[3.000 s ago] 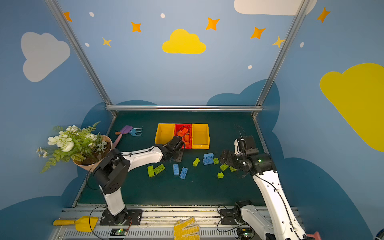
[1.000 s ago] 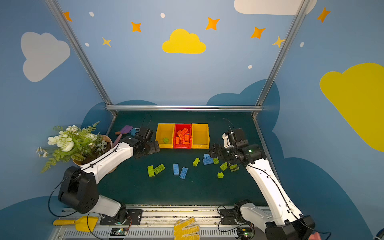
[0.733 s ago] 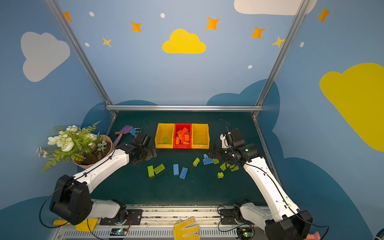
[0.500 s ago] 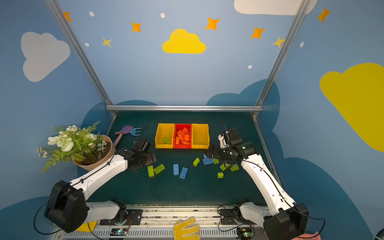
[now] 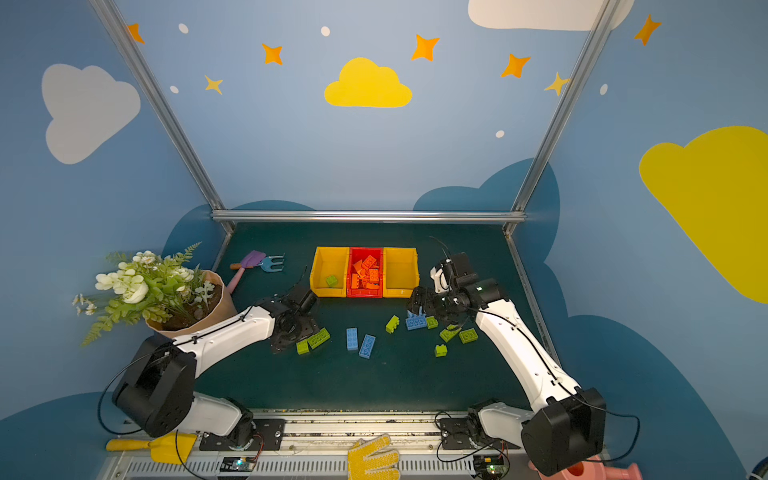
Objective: Sort the legos into containers by color
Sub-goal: 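Lower the left gripper onto a green brick nearer the robot and grasp it, then carry the green brick to the same yellow bin and release it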
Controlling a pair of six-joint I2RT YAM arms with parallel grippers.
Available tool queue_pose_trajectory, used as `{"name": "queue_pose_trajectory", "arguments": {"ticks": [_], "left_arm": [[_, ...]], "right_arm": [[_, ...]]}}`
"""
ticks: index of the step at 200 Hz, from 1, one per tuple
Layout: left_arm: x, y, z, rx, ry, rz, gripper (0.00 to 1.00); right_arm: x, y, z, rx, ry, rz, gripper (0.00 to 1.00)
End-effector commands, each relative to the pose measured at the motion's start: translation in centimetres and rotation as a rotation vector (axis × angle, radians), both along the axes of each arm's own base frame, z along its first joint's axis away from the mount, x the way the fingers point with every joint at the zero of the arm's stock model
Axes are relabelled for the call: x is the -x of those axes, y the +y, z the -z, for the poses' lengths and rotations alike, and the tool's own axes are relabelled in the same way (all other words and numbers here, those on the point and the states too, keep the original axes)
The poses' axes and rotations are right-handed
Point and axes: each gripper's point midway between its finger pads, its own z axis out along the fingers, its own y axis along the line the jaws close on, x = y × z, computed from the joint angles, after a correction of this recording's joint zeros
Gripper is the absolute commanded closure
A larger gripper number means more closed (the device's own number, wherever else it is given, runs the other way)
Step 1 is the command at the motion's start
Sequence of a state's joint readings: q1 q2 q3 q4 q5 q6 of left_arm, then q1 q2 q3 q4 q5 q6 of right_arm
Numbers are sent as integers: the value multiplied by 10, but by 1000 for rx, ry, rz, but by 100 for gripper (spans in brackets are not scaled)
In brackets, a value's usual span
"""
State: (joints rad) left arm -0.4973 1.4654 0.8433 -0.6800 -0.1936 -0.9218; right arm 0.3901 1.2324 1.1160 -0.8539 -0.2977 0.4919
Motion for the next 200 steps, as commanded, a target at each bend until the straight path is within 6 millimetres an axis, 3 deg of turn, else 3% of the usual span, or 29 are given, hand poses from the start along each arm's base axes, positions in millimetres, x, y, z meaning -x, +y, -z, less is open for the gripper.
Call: {"name": "queue_pose_trajectory", "arguments": {"ticks": [1,91,118,164,181,200], "left_arm": [[2,11,6,-27,26,-78,9],[38,18,25,10,75,-125,24],[45,16,27,24,77,-125,36],[45,10,28,25,92,-102,77],[38,10,17,-5,87,-64,85],[15,9,-11,-56,43,12,85]], "right_arm": [[7,-1,-1,-13,-12,-3,7],[20,-8,6,2,13,3,7],[19,-6,5,-2,16,-3,7],[20,-7,0,3,9,-4,7],[20,-7,-4,-4,7,-5,7],[21,-7,-8,-11,4,1,7]]}}
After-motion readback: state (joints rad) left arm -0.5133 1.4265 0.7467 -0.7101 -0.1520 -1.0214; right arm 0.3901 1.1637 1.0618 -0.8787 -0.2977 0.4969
